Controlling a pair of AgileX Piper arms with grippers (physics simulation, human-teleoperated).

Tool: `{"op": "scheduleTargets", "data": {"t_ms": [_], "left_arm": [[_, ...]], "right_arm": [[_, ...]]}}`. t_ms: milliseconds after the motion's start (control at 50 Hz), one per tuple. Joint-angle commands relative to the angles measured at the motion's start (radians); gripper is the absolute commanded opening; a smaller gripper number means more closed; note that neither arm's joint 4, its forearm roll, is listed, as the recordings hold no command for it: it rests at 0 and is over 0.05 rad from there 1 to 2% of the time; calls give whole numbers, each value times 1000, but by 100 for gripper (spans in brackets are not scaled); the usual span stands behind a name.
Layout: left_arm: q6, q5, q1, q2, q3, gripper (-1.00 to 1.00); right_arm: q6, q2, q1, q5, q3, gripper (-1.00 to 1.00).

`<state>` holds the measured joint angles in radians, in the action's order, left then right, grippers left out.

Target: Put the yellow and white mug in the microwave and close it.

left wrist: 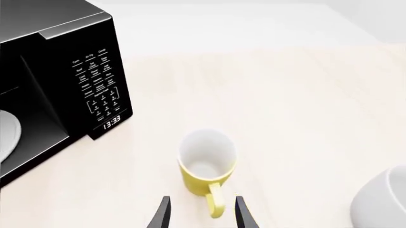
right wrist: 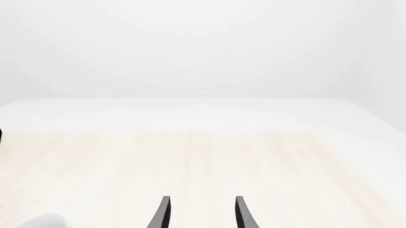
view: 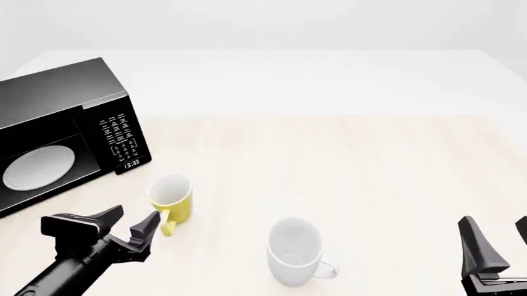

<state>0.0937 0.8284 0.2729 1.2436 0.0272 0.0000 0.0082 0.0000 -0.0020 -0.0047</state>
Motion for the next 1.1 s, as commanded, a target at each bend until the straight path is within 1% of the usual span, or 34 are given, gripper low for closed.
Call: {"op": "scheduleTargets", "data": {"t_ms": [20,280,640,880,1040,1060,1100], "left_arm": [[18,149,-4,169,-14,100],[34,219,17,309,21,100],[27,305,4,514,65,100],[38,335,19,599,86,100],[49,343,18,621,89,100],[51,345,6,619,88,-100],[51,346,12,615,86,-100]], "right_arm": [[0,-1,0,0,0,100],[0,0,0,0,0,100],[1,-1,0,0,0,100],[0,-1,0,0,0,100],[0,-1,0,0,0,100],[0,-1,0,0,0,100],[0,-1,0,0,0,100]]}}
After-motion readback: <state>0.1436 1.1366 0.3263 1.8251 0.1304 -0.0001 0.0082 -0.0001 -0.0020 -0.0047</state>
